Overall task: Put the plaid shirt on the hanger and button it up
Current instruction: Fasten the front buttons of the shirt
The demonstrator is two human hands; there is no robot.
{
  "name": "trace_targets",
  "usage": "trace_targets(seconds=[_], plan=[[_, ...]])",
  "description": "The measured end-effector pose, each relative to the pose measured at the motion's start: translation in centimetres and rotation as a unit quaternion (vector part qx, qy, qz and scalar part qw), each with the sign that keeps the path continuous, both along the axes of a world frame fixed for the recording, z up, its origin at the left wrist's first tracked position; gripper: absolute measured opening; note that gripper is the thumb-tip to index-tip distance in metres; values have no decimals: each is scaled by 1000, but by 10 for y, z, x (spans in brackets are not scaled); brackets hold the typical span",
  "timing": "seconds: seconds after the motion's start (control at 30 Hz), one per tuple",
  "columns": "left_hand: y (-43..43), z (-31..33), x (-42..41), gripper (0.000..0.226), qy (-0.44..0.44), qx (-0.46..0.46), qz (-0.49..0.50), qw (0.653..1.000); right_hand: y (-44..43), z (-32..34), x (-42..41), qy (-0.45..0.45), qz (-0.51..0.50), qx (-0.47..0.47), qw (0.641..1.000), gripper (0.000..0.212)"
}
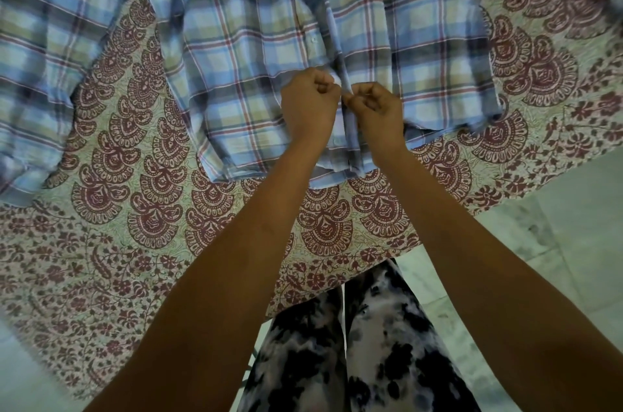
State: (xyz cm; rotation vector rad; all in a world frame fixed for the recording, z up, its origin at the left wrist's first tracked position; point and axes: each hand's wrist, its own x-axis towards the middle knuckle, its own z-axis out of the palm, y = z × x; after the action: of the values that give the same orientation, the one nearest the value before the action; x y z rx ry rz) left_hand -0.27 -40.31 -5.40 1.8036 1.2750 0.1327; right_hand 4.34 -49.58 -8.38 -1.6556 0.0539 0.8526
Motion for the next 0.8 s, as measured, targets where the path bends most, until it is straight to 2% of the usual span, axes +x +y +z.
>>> trace_targets(seconds=[0.17,0.33,0.5,0.8], plan=[[3,0,-2,9,26,3,-18,999,-1,4,1,35,-26,21,999,27],[0,2,-1,7,7,5,-28,1000,-1,8,6,38,-4,20,999,25],[-2,-3,-3,7,1,-23,-17,1000,-4,10,7,54,14,36,998,12],[-2,-7,-14,8,13,0,-24,1000,-2,12,11,76,15,-5,997,27]])
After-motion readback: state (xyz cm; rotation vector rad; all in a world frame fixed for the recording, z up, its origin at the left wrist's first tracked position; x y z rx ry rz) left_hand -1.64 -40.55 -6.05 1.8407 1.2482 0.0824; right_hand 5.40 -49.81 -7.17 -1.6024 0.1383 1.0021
